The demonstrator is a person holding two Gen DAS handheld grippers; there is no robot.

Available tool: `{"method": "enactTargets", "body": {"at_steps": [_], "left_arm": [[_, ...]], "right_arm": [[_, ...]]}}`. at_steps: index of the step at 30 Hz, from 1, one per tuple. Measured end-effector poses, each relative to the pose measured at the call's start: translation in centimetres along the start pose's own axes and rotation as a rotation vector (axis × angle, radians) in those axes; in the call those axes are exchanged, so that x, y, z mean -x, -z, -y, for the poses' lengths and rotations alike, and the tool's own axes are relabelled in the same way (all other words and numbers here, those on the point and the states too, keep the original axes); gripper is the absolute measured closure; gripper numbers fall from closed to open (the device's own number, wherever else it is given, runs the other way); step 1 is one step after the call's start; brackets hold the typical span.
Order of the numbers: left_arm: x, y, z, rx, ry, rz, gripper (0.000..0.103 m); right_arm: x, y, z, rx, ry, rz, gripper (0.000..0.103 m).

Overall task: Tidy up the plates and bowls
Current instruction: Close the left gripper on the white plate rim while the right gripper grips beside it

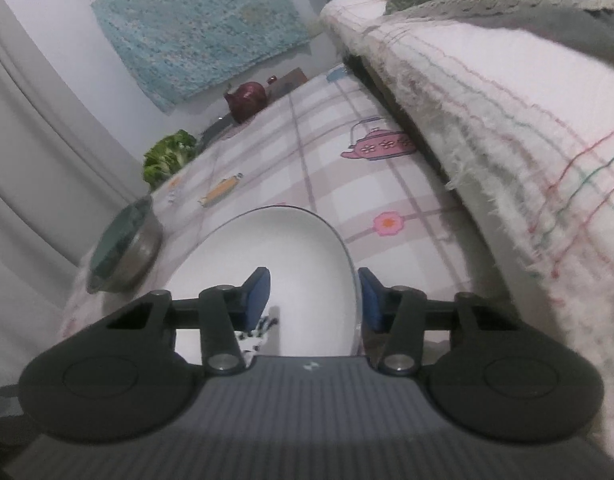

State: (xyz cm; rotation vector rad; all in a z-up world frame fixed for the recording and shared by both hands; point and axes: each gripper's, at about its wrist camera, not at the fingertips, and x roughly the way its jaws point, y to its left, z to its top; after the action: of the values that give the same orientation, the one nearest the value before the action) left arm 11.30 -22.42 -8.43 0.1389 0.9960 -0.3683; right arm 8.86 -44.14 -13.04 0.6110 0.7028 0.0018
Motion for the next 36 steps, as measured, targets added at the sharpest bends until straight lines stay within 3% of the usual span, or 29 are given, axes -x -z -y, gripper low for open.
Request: {"method": "enactTargets", "body": {"at_steps": [4,11,22,36], "left_arm": [[0.0,0.1,0.9,-0.032,-0.029,0.003,0.065],[0.7,0.5,1.1,-0.048,0.004,-0.032,0.066],[2.9,3.6,0.9,-0.064,0.040,-0.059,0.066],[4.8,5.9,0.2,-0.056,0.034,-0.057,0.066]], "right_arm": [[0.2,0.0,0.0,-0.004,0.004,-0.010,0.058],[1.5,0.6,0.0,0.011,0.025,-0.027,0.058],[5.2,4.3,-0.5,-0.001,0.049,-0.038,0.057],[7.1,7.1,-1.8,0.006,0.050,-0.043,0.057]]}}
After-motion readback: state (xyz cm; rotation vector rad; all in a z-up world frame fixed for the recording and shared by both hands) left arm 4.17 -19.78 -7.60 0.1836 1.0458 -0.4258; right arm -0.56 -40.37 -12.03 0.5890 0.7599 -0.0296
